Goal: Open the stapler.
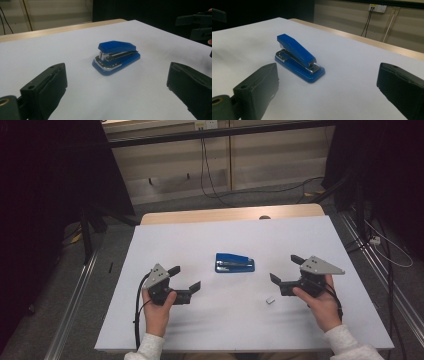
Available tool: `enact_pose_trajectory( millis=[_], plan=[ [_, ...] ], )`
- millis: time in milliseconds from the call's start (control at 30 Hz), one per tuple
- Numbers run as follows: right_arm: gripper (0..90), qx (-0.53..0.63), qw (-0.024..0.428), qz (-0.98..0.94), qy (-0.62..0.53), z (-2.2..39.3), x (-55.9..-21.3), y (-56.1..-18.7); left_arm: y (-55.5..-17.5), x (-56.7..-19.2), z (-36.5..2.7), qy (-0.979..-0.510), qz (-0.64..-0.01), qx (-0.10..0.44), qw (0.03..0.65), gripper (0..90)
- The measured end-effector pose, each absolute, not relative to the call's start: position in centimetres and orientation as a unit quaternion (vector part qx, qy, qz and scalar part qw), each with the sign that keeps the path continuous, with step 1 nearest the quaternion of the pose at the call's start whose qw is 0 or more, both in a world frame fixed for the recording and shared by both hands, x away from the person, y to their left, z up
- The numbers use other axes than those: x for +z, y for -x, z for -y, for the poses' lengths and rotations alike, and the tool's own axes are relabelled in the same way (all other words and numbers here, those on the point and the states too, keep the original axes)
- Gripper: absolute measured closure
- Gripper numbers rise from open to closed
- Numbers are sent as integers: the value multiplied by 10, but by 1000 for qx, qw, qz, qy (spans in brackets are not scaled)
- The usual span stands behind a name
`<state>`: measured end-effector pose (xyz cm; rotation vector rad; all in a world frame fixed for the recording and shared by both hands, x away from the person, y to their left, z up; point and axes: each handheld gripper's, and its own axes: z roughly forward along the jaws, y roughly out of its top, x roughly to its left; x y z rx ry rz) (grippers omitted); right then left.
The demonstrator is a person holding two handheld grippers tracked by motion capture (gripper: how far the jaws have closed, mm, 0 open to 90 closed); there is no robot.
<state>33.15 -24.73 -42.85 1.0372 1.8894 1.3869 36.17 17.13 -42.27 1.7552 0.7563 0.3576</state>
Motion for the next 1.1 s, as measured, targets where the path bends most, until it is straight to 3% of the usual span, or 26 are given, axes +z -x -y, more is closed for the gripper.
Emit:
enact_pose_trajectory(
  millis=[867,1100],
  plan=[
    [47,497,267,-745,-356,198,-408,-394,-417,-422,-119,-758,-325,134,550,41],
    [67,491,256,-751,-360,187,-413,-406,-424,-425,-119,-761,-334,142,538,128]
  ],
)
